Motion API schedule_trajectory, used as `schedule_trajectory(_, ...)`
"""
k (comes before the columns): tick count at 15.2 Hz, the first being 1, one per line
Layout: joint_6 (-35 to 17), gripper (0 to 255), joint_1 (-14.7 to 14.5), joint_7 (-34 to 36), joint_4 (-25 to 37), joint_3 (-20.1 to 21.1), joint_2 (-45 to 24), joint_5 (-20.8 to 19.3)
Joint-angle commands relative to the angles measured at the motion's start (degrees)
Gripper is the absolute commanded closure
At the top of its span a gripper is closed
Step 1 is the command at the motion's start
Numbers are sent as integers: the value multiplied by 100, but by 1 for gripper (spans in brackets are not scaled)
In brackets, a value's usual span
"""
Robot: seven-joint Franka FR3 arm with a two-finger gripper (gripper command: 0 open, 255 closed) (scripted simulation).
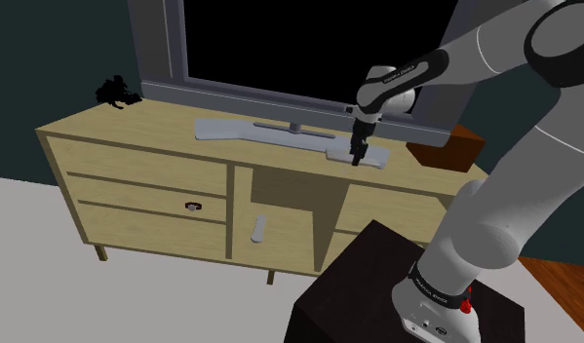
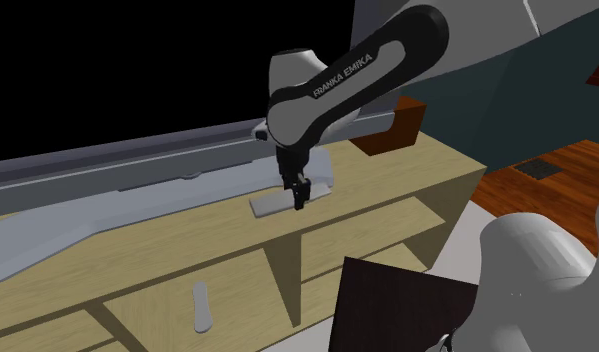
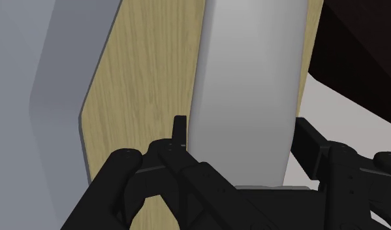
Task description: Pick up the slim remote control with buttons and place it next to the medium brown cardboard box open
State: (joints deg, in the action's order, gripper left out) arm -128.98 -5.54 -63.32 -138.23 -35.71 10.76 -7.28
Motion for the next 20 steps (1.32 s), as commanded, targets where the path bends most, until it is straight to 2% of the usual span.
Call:
schedule_trajectory(1,176,255,13,61,68,40,122,-64)
schedule_trajectory(20,1741,255,58,278,1032,339,779,-261)
